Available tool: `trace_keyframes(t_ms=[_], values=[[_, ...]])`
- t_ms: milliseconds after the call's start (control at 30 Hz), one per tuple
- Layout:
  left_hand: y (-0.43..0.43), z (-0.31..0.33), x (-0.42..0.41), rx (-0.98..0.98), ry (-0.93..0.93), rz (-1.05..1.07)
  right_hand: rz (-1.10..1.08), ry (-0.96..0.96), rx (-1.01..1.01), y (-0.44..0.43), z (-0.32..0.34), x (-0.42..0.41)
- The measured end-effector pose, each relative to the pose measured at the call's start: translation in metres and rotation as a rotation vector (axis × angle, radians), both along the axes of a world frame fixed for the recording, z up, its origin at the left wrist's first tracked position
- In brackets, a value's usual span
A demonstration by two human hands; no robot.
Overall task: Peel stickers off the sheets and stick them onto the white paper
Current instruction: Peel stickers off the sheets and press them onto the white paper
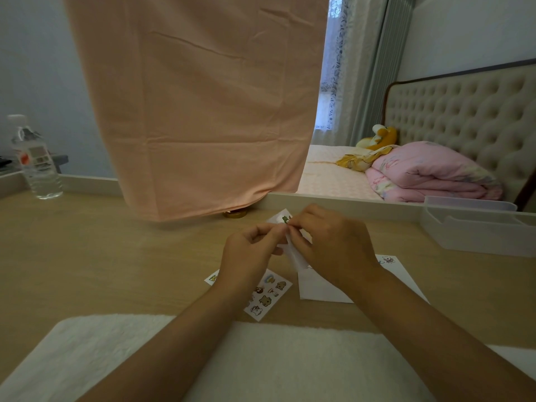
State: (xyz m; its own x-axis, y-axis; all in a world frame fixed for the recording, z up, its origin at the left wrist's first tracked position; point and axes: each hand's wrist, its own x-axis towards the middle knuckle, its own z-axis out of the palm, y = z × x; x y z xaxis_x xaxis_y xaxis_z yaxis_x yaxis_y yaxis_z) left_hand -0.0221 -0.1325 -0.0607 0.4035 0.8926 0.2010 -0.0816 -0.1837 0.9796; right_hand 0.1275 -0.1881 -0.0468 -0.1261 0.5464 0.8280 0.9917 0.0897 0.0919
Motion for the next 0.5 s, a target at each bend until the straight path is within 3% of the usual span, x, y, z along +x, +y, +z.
trace_keyframes(t_ms=[100, 233, 333, 500], values=[[0.004, -0.001, -0.001, 0.076, 0.007, 0.035, 0.004, -0.036, 0.013, -0.001, 0.001, 0.001], [0.013, 0.002, -0.008, 0.374, 0.228, 0.128, -0.031, -0.120, 0.033, -0.001, 0.003, 0.003], [0.015, 0.007, -0.012, 0.376, 0.265, 0.078, -0.024, -0.191, 0.032, -0.001, 0.003, 0.005], [0.013, 0.015, -0.018, 0.244, 0.175, -0.122, 0.047, -0.200, 0.072, -0.002, 0.003, 0.006]])
